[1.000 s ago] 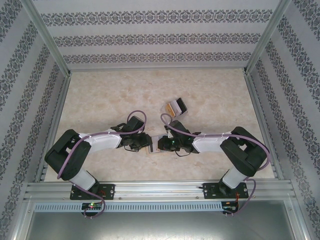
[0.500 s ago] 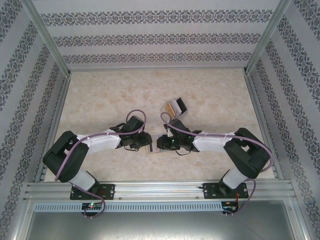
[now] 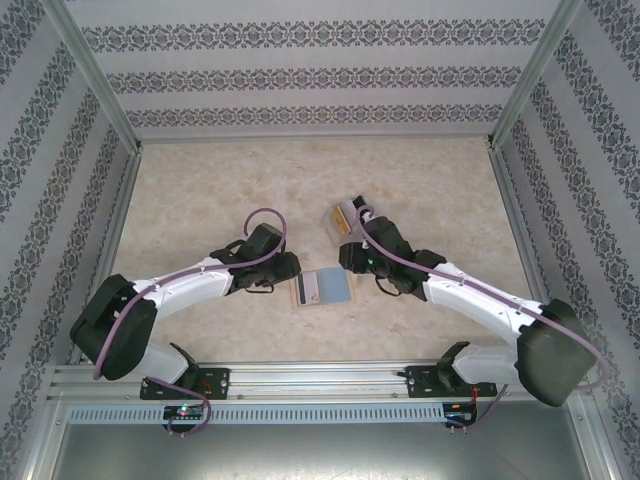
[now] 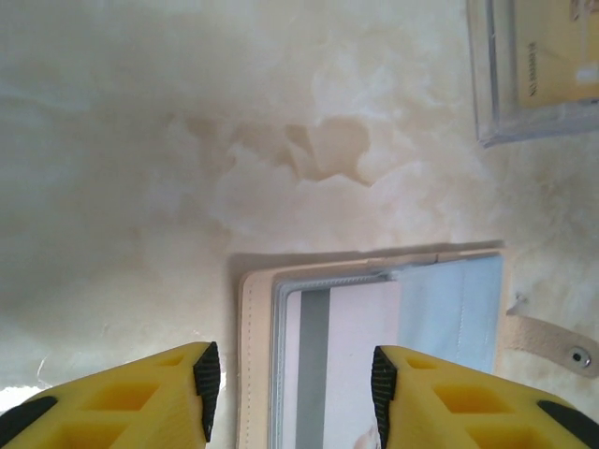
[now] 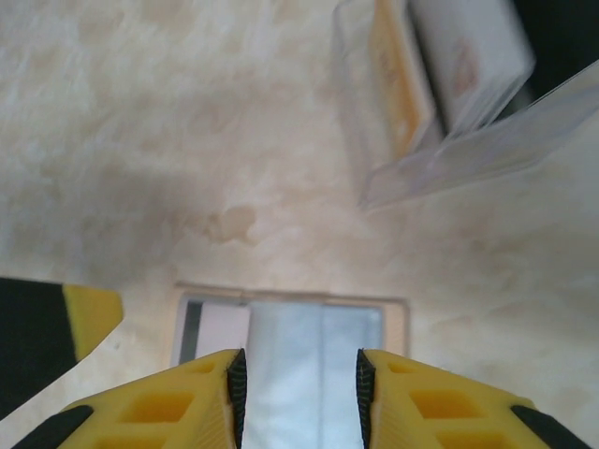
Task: Put the credit cards into the card holder
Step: Insert the credit card into the card slot.
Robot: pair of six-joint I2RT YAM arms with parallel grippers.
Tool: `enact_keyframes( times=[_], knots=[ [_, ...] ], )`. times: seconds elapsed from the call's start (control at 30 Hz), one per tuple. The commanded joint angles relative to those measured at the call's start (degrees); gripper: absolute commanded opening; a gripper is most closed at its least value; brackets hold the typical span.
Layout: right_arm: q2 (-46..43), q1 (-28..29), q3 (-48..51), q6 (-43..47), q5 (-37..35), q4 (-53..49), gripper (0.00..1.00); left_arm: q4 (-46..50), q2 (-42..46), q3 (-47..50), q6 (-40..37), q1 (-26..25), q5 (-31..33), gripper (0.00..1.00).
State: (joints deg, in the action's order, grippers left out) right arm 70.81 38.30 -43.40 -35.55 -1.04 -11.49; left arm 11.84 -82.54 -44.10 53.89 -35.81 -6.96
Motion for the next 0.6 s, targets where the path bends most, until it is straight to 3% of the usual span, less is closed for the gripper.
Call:
enact_keyframes(
  times=[0.0, 0.1, 0.3, 0.57],
  knots=[
    [-2.02, -2.97, -1.68, 4.42, -4.06, -1.89, 0.37, 2.40, 0.92, -2.02, -1.77, 1.16, 1.89, 0.49],
    [-1.38, -7.87, -3.10, 4.27, 1.51, -1.14, 0.43, 1.95, 0.02, -3.27, -1.86, 2.01, 1.06, 0.50],
    [8.81, -16.02, -12.79, 8.83, 15.59, -7.30, 0.36, 1.65, -4.52, -8.28, -2.57, 3.76, -2.09, 0.52],
    [23.21, -15.85, -27.82, 14.93, 12.11, -18.38, 0.35, -1.72, -11.82, -14.02, -0.77, 6.26, -7.63, 0.55]
  ],
)
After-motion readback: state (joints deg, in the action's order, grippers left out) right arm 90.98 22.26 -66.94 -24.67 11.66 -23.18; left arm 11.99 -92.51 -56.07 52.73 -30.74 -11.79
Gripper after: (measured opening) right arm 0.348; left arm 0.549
